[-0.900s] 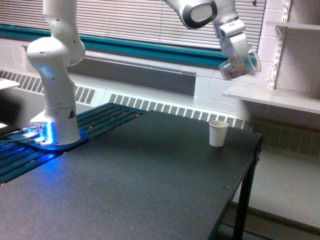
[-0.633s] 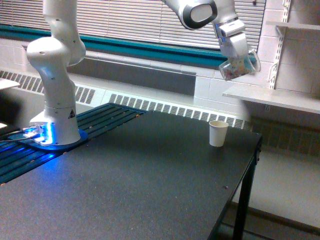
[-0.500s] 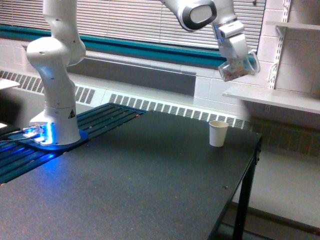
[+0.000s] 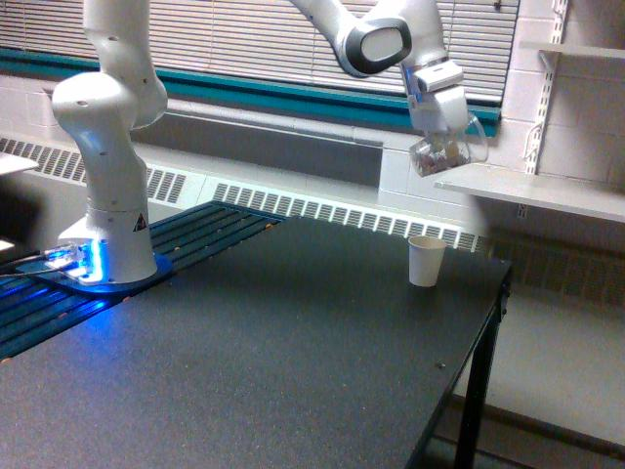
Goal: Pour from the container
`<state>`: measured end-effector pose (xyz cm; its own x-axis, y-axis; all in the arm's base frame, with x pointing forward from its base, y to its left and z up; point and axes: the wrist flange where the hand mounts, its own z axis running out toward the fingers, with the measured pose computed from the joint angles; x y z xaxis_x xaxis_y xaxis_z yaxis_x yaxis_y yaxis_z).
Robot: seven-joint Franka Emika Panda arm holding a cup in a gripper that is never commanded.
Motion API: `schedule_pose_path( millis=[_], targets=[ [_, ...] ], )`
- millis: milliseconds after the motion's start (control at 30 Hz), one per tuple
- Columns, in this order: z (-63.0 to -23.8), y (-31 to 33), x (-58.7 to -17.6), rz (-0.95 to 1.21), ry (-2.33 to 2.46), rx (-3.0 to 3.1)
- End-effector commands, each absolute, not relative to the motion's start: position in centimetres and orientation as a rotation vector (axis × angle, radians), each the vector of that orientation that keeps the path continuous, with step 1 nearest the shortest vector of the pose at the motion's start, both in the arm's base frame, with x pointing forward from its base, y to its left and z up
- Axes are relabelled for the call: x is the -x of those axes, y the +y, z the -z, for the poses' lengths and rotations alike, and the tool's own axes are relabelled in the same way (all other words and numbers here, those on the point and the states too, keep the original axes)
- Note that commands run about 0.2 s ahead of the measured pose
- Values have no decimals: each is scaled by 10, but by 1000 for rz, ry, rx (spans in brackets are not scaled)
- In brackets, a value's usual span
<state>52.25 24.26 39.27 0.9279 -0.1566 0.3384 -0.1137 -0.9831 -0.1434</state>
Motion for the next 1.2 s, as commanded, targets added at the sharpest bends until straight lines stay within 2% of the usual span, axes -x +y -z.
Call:
schedule_pose_path(
  millis=[33, 1200],
  targets=[
    [-379, 248, -510, 527, 140, 2984],
    [-283, 267, -477, 272, -146, 3172]
  ],
)
